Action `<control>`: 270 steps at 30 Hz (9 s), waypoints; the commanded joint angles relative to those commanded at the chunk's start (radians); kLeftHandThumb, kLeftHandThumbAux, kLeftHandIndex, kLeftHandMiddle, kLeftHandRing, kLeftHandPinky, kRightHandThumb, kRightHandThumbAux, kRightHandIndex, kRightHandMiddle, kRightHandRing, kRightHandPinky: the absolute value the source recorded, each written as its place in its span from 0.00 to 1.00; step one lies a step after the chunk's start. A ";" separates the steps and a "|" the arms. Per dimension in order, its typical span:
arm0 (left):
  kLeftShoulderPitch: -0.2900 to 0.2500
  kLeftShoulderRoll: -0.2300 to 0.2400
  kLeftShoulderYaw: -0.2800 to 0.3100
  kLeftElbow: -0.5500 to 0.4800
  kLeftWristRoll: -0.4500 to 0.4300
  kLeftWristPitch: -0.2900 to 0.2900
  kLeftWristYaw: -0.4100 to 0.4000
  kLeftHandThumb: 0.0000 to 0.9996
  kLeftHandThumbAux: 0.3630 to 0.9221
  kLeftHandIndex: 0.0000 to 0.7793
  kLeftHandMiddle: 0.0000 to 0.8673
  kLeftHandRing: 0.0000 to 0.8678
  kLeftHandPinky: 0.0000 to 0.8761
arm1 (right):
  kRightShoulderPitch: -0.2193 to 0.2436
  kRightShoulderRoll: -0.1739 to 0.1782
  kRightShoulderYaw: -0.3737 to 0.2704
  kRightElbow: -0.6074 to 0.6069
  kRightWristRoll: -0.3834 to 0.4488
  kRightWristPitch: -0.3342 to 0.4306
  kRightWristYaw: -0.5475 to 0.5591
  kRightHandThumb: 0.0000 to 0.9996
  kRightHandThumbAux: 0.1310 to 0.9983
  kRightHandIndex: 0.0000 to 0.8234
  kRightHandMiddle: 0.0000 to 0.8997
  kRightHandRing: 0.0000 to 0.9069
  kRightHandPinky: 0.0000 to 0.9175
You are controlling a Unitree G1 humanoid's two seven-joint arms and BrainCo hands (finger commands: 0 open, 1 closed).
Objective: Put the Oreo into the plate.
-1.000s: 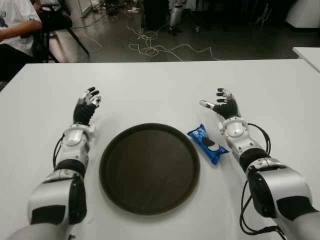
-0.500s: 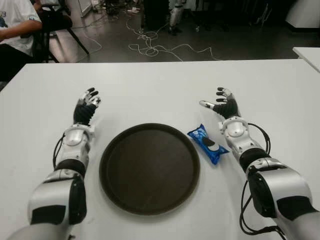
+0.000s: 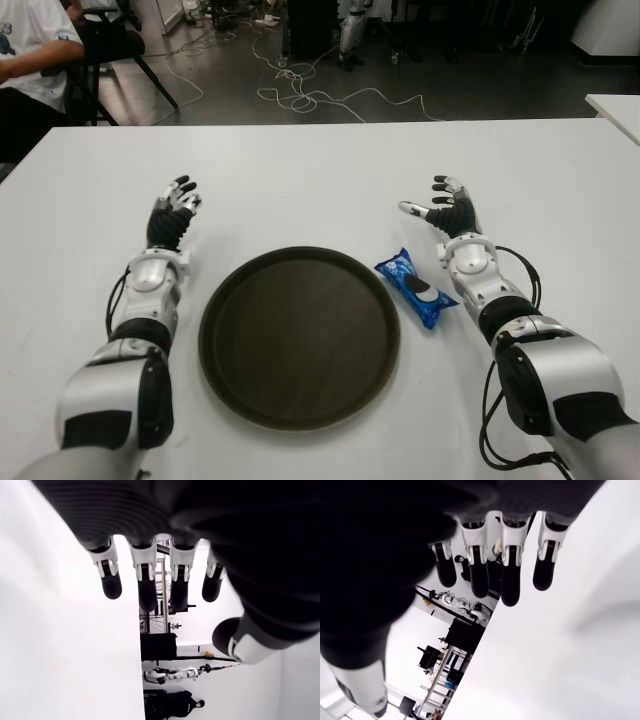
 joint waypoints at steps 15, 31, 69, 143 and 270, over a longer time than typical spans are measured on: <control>0.005 -0.006 -0.027 -0.007 0.029 -0.012 0.052 0.00 0.43 0.20 0.21 0.16 0.14 | 0.019 -0.080 0.111 -0.099 -0.132 -0.164 -0.143 0.00 0.68 0.22 0.24 0.23 0.22; 0.006 0.000 -0.045 -0.005 0.033 -0.017 0.053 0.00 0.38 0.20 0.19 0.15 0.12 | 0.153 -0.249 0.279 -0.597 -0.410 0.194 -0.056 0.00 0.55 0.16 0.18 0.17 0.11; 0.004 0.005 -0.062 -0.009 0.054 -0.011 0.071 0.00 0.35 0.20 0.20 0.15 0.11 | 0.436 -0.404 0.380 -1.382 -0.634 0.643 0.647 0.00 0.50 0.28 0.25 0.20 0.09; 0.015 0.036 -0.089 -0.007 0.090 -0.034 0.048 0.00 0.48 0.16 0.19 0.15 0.11 | 0.448 -0.195 0.492 -1.302 -0.838 0.815 0.653 0.00 0.56 0.30 0.29 0.32 0.34; 0.016 0.036 -0.103 -0.013 0.094 -0.043 0.070 0.00 0.53 0.18 0.20 0.16 0.12 | 0.373 -0.144 0.449 -0.974 -0.703 0.728 0.508 0.00 0.59 0.29 0.27 0.30 0.32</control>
